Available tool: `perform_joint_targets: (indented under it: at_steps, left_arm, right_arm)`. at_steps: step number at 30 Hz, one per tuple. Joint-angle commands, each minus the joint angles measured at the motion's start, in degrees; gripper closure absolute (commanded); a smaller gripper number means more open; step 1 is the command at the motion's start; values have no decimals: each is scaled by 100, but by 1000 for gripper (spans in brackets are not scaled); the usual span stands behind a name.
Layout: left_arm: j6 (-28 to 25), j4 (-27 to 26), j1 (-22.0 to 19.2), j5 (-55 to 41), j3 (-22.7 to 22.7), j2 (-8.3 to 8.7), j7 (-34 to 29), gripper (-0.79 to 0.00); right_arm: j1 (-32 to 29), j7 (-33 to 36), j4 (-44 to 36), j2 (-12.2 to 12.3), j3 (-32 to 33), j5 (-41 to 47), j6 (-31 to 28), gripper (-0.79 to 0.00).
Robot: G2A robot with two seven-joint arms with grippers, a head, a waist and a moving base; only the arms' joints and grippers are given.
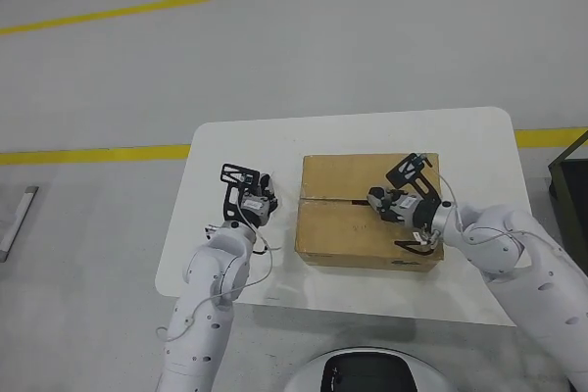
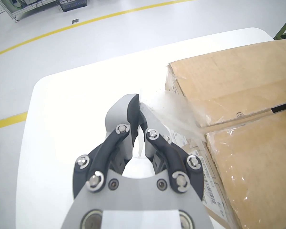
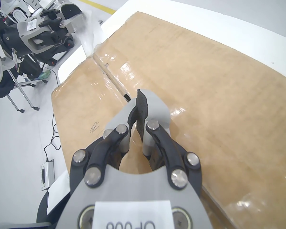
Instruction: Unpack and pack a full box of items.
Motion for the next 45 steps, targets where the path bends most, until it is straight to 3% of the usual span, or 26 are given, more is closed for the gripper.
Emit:
perform_joint_targets:
  at_steps: [1, 19, 21, 23, 25, 27, 35, 45]
  left_arm:
    - [27, -60, 29, -22, -34, 5, -3, 0]
    - [-146, -667, 124, -148, 17, 24, -55, 0]
    - [-172, -697, 95, -172, 75, 18, -60, -182]
    - [-184, -679, 42, -191, 144, 9, -54, -299]
    - [-180, -631, -23, -190, 215, -1, -43, -603]
    - [-180, -579, -84, -194, 283, -12, -33, -785]
    - [-171, -408, -311, -40, 530, -46, -15, -785]
    - [-292, -244, -671, -7, 1027, -136, 62, -785]
  right_arm:
    - [6, 2, 10, 0, -5, -13, 1, 0]
    - [17, -12, 8, -3, -28, -48, 100, 0]
    - [13, -25, 3, -4, -25, -42, 112, 0]
    - [11, -22, -15, -3, -18, -33, 121, 0]
    - [3, -22, -28, 0, -4, -28, 128, 0]
    - [-10, -24, -25, 2, 12, -25, 145, 0]
    - [-82, -82, -121, 19, 129, -34, 225, 0]
    - [-270, -219, -185, 108, 824, 4, 521, 0]
